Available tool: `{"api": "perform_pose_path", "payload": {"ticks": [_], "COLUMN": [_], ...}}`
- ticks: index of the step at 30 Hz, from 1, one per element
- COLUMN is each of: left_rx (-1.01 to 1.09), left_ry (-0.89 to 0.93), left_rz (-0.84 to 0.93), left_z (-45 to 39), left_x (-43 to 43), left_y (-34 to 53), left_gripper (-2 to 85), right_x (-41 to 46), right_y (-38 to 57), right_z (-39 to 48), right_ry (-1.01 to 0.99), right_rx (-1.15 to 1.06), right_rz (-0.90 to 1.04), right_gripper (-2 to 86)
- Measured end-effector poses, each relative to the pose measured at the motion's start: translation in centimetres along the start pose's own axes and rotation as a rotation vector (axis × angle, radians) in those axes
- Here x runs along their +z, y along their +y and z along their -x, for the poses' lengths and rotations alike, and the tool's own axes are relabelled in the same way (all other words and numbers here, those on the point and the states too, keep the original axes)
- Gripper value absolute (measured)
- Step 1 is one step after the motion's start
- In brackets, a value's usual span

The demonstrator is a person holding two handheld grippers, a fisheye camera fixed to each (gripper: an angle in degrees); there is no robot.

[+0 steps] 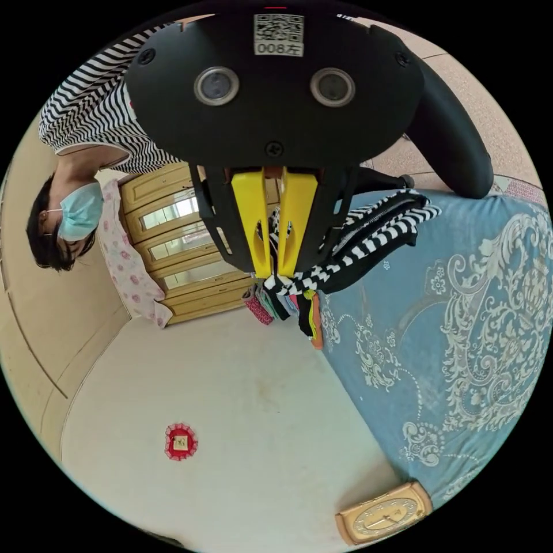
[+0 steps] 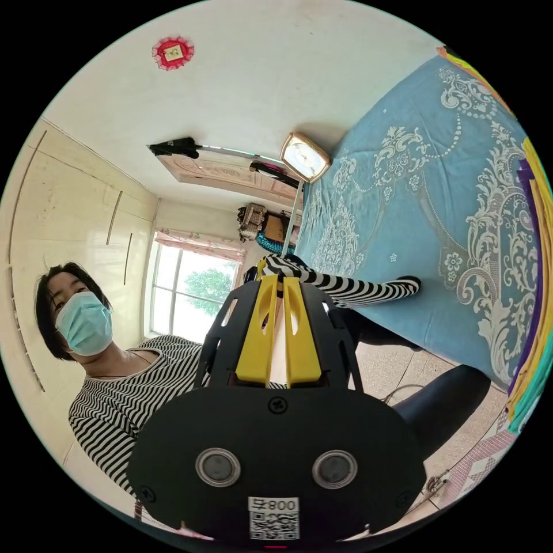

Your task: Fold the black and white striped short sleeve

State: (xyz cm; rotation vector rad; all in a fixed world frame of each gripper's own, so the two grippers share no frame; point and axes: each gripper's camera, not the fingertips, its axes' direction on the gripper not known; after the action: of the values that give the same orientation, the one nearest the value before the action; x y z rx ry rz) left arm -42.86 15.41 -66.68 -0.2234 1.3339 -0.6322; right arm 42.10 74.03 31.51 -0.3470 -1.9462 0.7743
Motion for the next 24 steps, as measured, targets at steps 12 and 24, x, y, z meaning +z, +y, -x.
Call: {"api": "perform_pose_path", "payload": {"ticks": [12, 24], "left_rx": [0.357, 0.34], "left_ry": [0.101, -0.003], "left_rz": [0.161, 0.613], "left_z": [-10.6, -4.9], "left_x": [31.6, 63.1], "left_y": [-4.3, 10.5], "left_gripper": [2.5, 2.6], "right_x": [-26.0, -46.9], "right_y": [3.6, 17.6], "right_z": [10.1, 8.8], "right_ry": [0.209, 0.554], "right_rx": [-0.192, 0.047], "right_rz": [-0.247, -0.353], "right_gripper": [1.5, 1.5]}}
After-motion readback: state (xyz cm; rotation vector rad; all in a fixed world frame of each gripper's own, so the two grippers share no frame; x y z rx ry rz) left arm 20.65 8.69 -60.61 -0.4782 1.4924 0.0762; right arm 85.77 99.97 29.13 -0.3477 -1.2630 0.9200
